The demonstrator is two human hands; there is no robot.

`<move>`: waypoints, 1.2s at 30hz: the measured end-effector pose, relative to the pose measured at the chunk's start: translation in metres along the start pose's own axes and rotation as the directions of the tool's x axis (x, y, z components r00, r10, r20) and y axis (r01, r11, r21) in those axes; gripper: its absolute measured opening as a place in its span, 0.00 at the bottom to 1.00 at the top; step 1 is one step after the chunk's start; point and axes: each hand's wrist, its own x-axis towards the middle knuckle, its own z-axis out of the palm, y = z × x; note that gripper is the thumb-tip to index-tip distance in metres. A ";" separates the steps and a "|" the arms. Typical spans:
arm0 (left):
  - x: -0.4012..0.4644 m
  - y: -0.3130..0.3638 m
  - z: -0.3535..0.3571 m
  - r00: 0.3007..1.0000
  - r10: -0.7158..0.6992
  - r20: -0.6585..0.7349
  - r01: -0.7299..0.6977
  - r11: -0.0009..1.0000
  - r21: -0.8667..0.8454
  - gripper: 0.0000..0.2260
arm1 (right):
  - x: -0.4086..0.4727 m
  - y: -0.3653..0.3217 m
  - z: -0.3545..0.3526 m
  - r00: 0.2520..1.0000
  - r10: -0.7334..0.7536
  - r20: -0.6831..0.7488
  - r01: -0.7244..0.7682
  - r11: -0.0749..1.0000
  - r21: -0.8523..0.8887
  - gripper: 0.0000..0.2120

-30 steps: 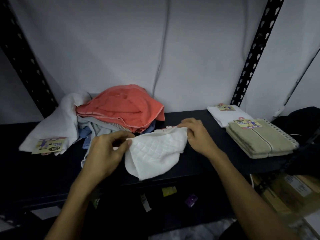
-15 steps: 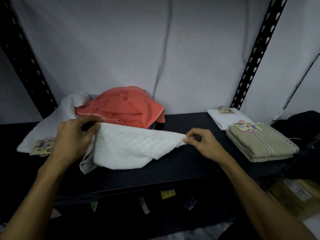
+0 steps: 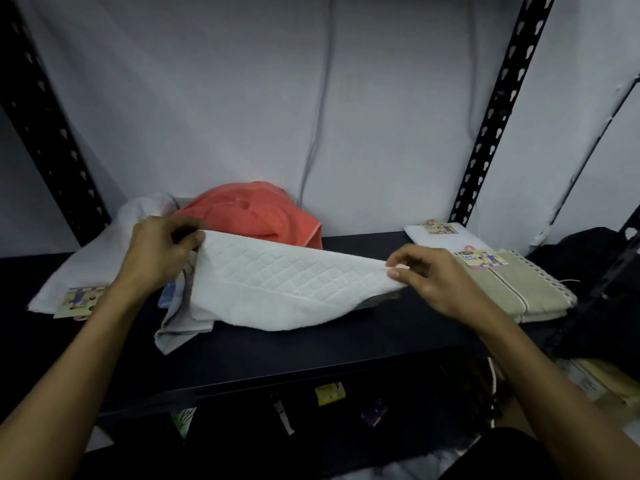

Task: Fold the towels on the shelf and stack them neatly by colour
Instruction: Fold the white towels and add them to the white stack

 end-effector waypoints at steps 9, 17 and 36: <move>0.020 0.035 0.017 1.000 0.020 0.011 -0.019 0.995 -0.094 0.09 | 0.005 -0.010 -0.056 0.997 -0.019 -0.071 0.005 0.982 -0.191 0.07; 0.048 0.072 0.054 0.990 0.137 0.044 -0.136 0.991 -0.010 0.08 | 0.043 0.036 -0.075 0.996 0.080 -0.038 -0.088 0.829 -0.553 0.03; 0.020 0.075 0.076 0.994 -0.025 0.110 0.066 0.923 -0.380 0.06 | 0.095 0.069 -0.076 0.934 0.154 -0.321 -0.250 0.926 -0.283 0.05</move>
